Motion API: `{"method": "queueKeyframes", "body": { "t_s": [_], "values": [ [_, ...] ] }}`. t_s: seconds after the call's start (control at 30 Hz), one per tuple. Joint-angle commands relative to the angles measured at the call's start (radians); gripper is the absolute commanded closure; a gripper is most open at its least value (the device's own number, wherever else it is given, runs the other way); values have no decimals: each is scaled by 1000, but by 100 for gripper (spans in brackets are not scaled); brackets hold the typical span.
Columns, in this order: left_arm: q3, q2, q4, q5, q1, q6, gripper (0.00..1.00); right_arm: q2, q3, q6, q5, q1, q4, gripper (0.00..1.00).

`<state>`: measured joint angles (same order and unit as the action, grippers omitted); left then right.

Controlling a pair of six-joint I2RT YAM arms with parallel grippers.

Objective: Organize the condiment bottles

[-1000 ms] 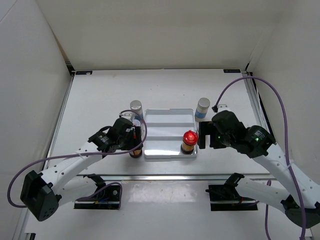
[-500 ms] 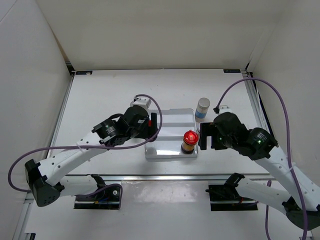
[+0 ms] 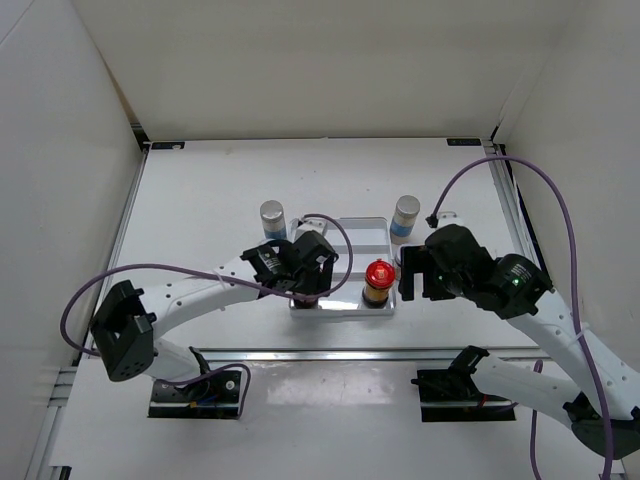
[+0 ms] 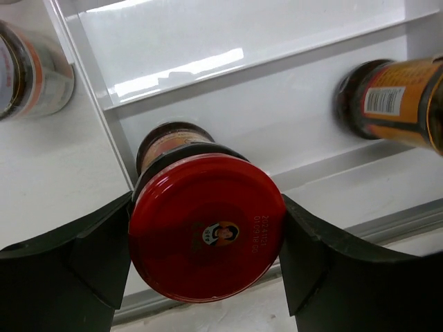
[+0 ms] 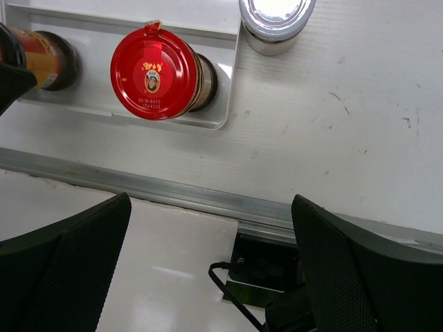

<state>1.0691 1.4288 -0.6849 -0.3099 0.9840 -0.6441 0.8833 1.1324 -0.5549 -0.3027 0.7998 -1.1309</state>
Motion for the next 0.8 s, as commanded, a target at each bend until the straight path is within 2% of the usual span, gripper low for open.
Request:
{"method": "queueKeyframes", "body": {
  "t_s": [0.0, 0.07, 0.1, 0.17, 0.2, 0.27, 0.47, 0.6, 0.67, 0.77],
  "values": [
    [-15, -53, 119, -47, 4, -19, 70, -15, 0, 9, -27, 4, -18, 0],
    [-24, -44, 119, -47, 4, -19, 55, -15, 0, -2, -36, 4, -18, 0],
    [-35, -44, 119, -47, 4, -29, 37, -15, 0, -2, -45, 4, -18, 0],
    [-35, -44, 128, -47, 4, -29, 22, 6, -14, -17, -78, -5, -18, 0],
    [-35, -44, 128, -47, 4, -29, 11, 32, -26, -33, -108, -5, -27, 0],
    [-35, -60, 128, -47, 4, -6, 0, 68, -26, -33, -108, -17, -27, 0],
    [64, -177, 107, -57, 4, 81, 0, 230, 47, -33, -131, -59, -7, 0],
    [152, -266, 39, -110, -13, 188, 0, 260, 56, 19, -106, -126, 68, 0],
    [163, -338, 15, -120, -108, 259, 0, 270, 56, 58, -35, -191, 114, 0],
    [126, -422, 15, -132, -194, 375, 0, 325, 66, 76, 22, -267, 143, 0]
  ]
}}
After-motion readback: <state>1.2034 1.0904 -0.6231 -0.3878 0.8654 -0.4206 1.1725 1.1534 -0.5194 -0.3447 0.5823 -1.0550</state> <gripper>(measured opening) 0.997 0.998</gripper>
